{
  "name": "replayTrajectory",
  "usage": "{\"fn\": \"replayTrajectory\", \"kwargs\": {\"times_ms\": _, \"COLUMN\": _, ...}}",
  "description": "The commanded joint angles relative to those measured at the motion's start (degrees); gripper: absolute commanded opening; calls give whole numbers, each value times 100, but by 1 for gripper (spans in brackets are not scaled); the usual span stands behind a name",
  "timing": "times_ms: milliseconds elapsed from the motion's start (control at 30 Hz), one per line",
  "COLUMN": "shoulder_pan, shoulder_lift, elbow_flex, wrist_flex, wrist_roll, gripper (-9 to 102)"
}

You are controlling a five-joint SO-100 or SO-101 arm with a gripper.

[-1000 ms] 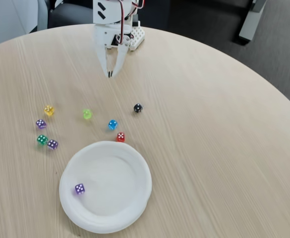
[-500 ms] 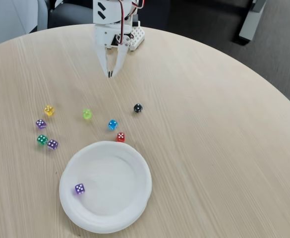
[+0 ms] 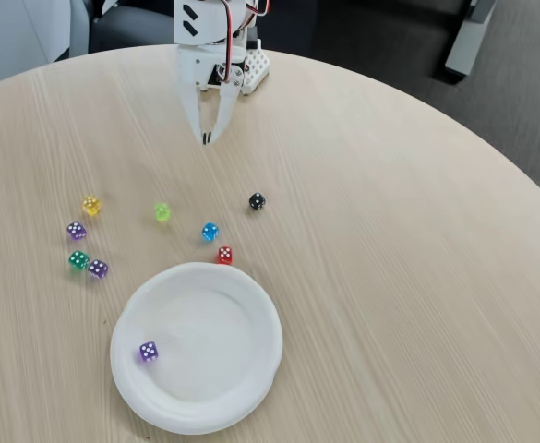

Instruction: Pick a purple dice and put it in the plate.

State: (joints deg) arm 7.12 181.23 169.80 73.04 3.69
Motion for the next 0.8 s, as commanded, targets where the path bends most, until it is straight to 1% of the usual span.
{"fn": "replayTrajectory", "kwargs": {"times_ms": 0, "shoulder_pan": -18, "shoulder_lift": 44, "elbow_flex": -18, "wrist_flex": -62, "wrist_roll": 70, "gripper": 1}}
{"fn": "replayTrajectory", "kwargs": {"times_ms": 167, "shoulder_pan": -26, "shoulder_lift": 44, "elbow_flex": -18, "wrist_flex": -167, "wrist_roll": 448, "gripper": 1}}
{"fn": "replayTrajectory", "kwargs": {"times_ms": 767, "shoulder_pan": 53, "shoulder_lift": 53, "elbow_flex": -9, "wrist_flex": -176, "wrist_roll": 510, "gripper": 1}}
